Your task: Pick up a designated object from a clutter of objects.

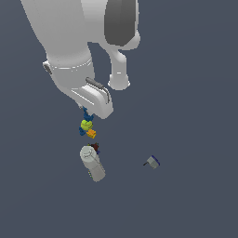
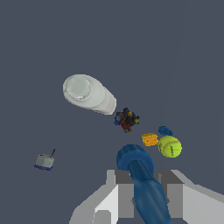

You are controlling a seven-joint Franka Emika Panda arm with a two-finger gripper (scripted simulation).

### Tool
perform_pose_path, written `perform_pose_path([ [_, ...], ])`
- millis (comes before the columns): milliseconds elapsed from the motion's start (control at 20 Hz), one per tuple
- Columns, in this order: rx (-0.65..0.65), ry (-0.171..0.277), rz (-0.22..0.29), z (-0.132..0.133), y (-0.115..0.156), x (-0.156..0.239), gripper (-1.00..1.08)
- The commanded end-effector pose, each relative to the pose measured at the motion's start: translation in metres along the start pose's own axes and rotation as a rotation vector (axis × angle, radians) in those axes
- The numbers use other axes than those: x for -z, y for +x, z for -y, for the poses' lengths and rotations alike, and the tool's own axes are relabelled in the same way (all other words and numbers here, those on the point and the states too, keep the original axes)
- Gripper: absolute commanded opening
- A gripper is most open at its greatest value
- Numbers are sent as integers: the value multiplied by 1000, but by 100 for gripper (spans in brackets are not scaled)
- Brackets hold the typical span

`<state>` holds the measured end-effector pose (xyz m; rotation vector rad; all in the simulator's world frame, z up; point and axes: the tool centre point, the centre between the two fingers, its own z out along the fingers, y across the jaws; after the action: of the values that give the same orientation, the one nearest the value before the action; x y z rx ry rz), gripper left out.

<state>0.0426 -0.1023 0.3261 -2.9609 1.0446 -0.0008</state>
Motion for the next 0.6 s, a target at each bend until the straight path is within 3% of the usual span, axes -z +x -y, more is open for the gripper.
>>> perform_pose_path([
  [0, 2, -1, 1, -11, 15, 16, -100],
  [550, 2, -2, 0, -33, 50, 52, -100],
])
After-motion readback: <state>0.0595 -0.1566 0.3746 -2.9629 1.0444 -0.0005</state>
